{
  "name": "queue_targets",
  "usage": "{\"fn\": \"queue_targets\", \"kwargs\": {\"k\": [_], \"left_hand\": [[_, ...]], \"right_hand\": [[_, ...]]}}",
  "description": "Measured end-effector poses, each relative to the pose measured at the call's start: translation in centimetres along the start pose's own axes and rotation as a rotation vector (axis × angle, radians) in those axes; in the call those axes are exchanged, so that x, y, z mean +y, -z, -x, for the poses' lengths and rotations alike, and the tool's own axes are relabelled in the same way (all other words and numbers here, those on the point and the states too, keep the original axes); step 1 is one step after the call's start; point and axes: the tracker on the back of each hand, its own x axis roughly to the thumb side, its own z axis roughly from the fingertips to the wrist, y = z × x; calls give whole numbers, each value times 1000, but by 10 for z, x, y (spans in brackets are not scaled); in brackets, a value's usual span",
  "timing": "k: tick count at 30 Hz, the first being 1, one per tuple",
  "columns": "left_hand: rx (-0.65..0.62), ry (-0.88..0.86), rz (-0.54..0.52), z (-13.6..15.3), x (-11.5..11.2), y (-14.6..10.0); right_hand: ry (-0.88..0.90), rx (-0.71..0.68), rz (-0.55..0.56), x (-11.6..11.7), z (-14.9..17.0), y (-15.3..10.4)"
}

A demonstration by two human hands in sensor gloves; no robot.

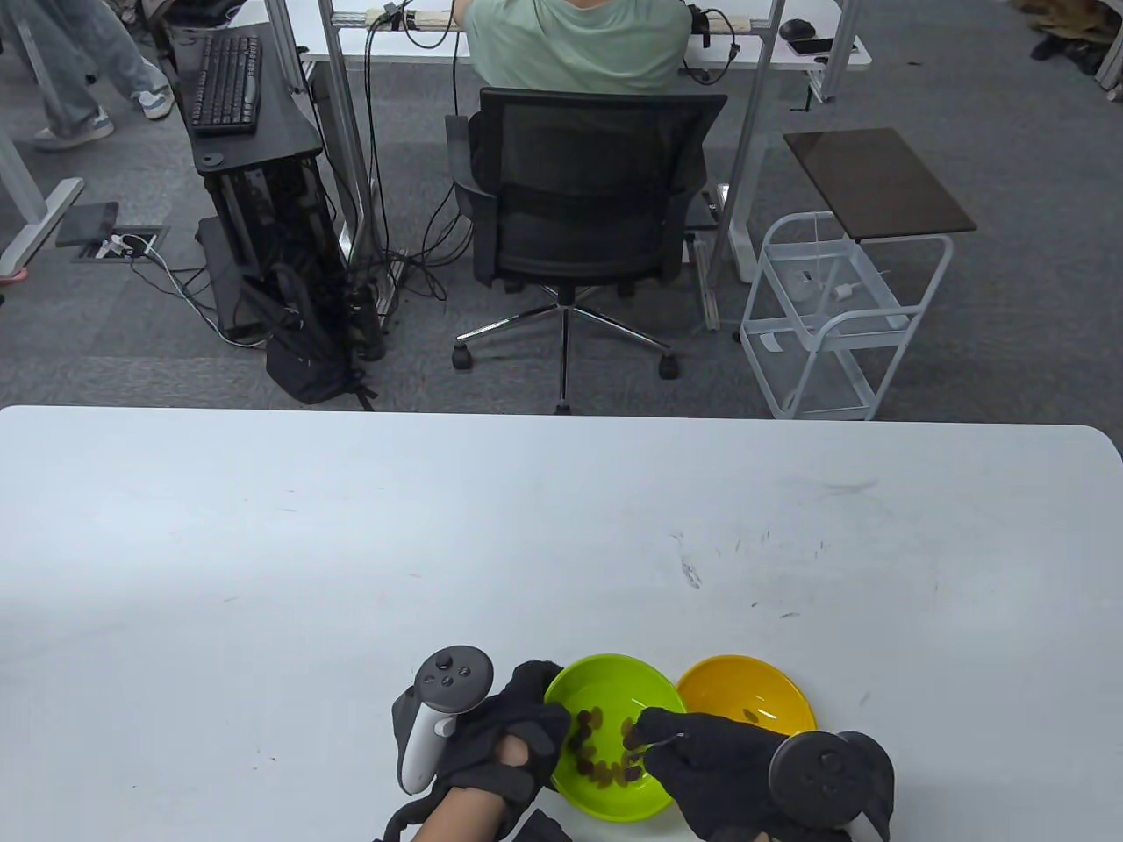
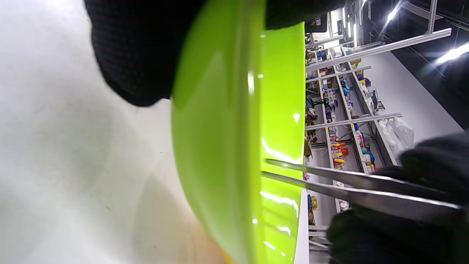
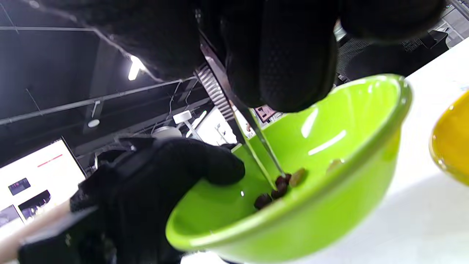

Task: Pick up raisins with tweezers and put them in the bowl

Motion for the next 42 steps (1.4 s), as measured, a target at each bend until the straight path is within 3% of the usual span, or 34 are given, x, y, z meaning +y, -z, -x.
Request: {"fn": "queue_targets", "kwargs": {"k": [17, 28, 33, 36, 42], "left_hand": [[10, 15, -9, 1, -1, 1], [11, 8, -16, 1, 0, 1], [15, 8, -17, 1, 1, 1], [19, 7, -20, 2, 2, 1], [30, 5, -29, 4, 3, 1]], "right_hand": [[-27, 68, -16, 16, 9, 2], [-26, 6, 3, 14, 6, 3], [0, -11, 50, 2, 5, 2], [10, 2, 124, -19, 9, 1], [-38, 140, 202, -47, 47, -4]]}}
